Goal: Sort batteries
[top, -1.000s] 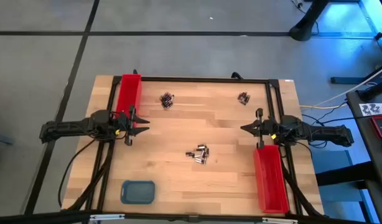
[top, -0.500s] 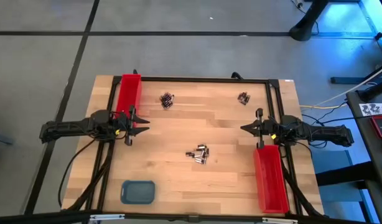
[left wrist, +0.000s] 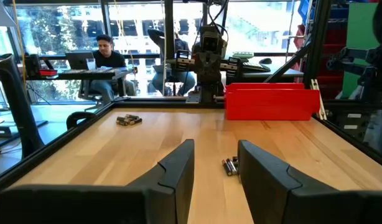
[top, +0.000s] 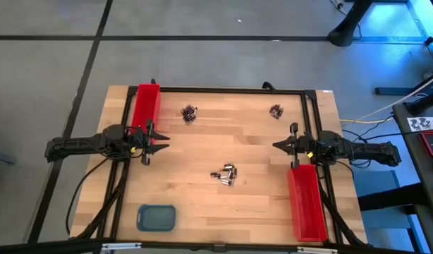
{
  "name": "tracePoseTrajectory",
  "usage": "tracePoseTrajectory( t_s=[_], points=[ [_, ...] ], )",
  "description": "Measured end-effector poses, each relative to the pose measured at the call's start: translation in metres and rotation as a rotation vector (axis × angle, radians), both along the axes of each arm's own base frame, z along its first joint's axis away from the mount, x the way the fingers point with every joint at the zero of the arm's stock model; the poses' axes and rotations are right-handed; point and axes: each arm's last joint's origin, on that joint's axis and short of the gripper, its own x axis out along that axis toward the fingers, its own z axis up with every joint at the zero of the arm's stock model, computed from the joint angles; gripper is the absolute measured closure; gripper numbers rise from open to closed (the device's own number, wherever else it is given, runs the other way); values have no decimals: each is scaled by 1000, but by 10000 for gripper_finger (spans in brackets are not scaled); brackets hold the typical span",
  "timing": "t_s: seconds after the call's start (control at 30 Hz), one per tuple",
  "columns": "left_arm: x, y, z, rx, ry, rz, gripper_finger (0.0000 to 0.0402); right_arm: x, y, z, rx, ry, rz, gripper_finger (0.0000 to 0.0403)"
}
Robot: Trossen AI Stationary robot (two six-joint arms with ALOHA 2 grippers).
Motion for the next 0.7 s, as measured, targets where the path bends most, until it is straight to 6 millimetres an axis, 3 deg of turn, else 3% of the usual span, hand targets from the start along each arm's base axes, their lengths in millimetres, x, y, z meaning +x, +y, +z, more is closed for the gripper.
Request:
tracePoseTrajectory(
  t_s=[0.5,0.7],
  points=[
    [0,0,0,0,0,0,288,0,0,2,0,-19,0,395],
    [0,0,0,0,0,0,288,-1,0,17,67,-173,4,395]
  ],
)
